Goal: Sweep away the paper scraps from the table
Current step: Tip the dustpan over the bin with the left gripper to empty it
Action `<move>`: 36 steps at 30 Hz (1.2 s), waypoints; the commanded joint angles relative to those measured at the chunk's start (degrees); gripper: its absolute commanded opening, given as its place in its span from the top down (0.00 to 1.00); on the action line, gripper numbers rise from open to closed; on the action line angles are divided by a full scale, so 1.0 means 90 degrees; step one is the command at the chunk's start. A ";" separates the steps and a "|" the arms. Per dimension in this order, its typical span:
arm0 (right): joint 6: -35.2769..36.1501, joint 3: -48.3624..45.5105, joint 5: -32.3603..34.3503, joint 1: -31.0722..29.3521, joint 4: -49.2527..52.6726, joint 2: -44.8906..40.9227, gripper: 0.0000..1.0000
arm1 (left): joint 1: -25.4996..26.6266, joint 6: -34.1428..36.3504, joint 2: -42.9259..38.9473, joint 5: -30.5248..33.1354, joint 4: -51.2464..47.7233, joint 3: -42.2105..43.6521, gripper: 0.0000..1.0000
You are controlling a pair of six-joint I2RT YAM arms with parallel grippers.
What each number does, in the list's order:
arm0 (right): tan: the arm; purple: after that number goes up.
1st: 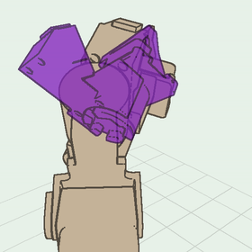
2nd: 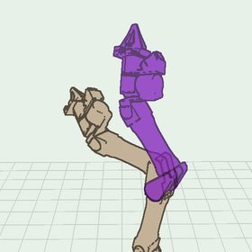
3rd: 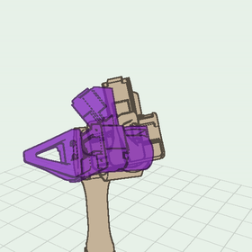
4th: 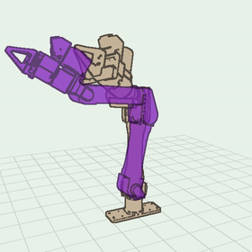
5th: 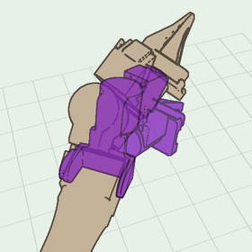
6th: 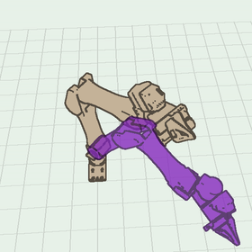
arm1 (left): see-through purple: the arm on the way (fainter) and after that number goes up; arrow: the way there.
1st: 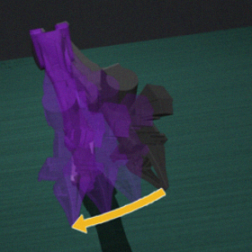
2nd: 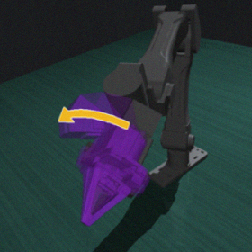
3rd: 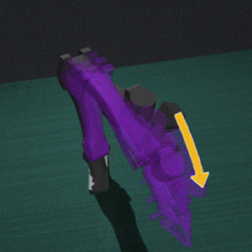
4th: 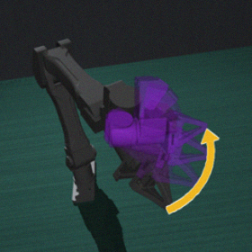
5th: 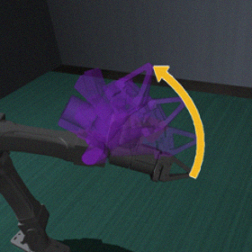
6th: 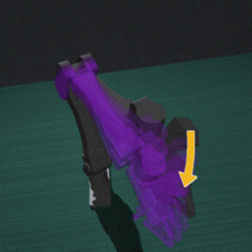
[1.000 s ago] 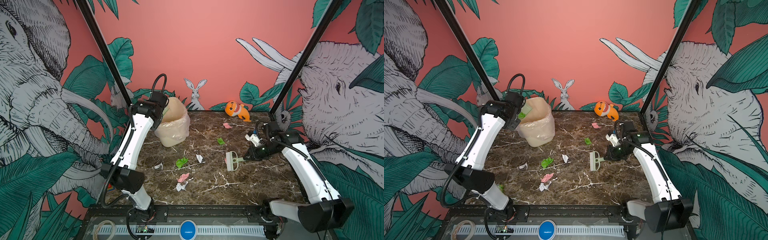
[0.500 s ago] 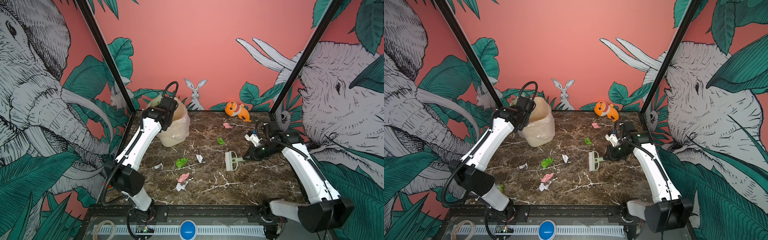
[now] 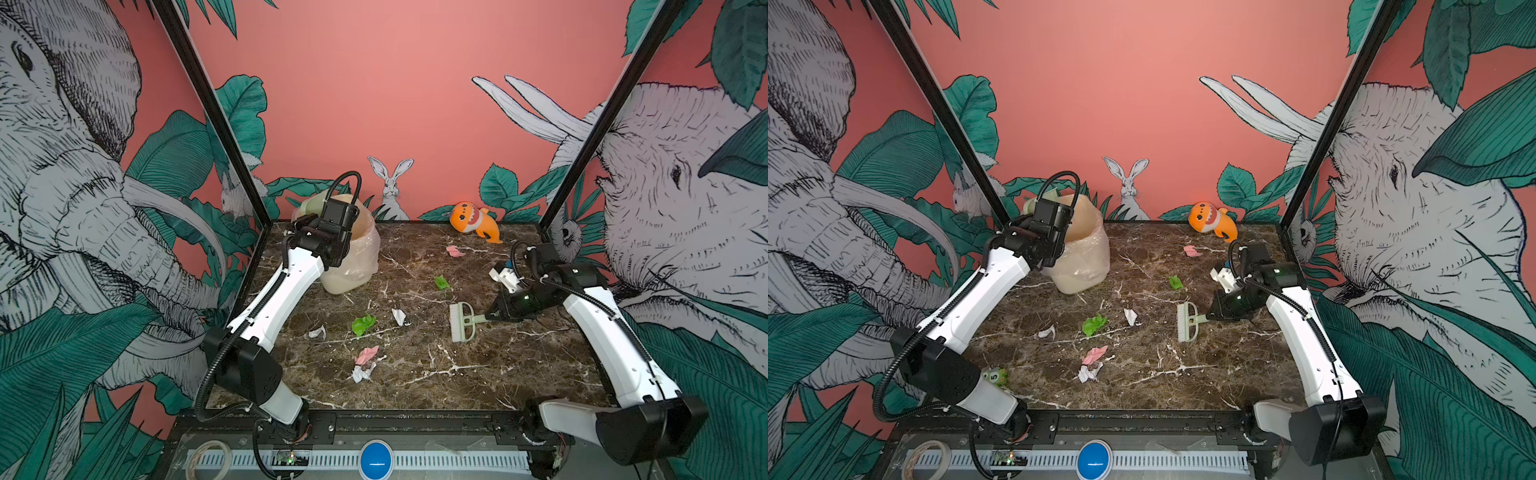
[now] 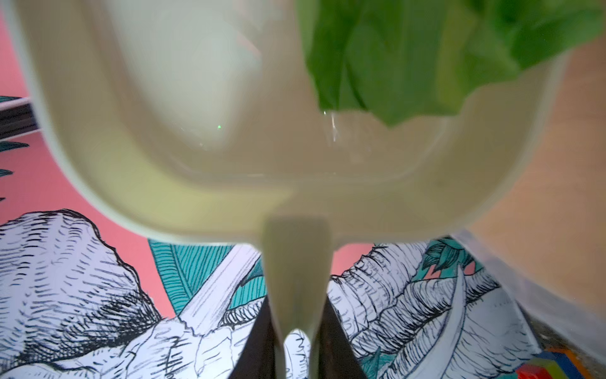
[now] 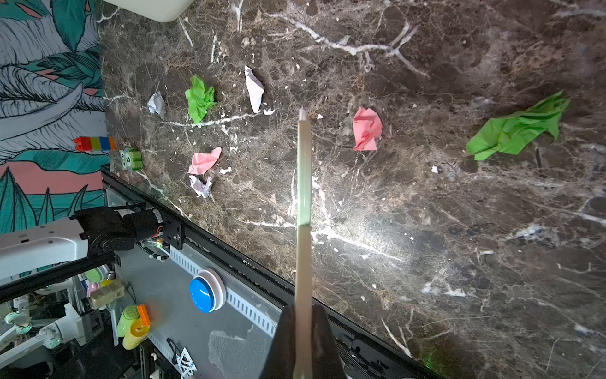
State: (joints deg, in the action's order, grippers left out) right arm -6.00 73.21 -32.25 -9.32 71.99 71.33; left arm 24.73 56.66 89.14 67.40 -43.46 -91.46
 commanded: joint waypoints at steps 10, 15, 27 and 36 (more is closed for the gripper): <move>0.0010 -0.0073 -0.0121 0.0019 -0.0020 -0.0073 1.00 | 0.0160 0.1097 -0.0374 0.0305 0.1056 0.0499 0.96; 0.0003 -0.0093 -0.0092 0.0015 -0.0030 -0.0080 1.00 | 0.0155 0.0955 -0.0383 0.0290 0.1014 0.0457 0.96; 0.0049 0.0054 0.0327 0.0015 0.0103 -0.0063 1.00 | 0.0335 -0.0800 -0.0383 -0.0192 -0.0238 -0.0726 0.95; 0.0138 0.0523 0.1104 0.0020 0.0407 0.0041 1.00 | 0.1103 -0.2852 -0.0352 -0.1356 -0.2035 -0.2122 0.95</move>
State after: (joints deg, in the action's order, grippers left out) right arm -5.74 75.48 -25.67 -9.32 73.47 71.57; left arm 32.08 40.34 88.03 60.40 -54.11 -107.44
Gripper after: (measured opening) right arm 0.064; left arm 0.194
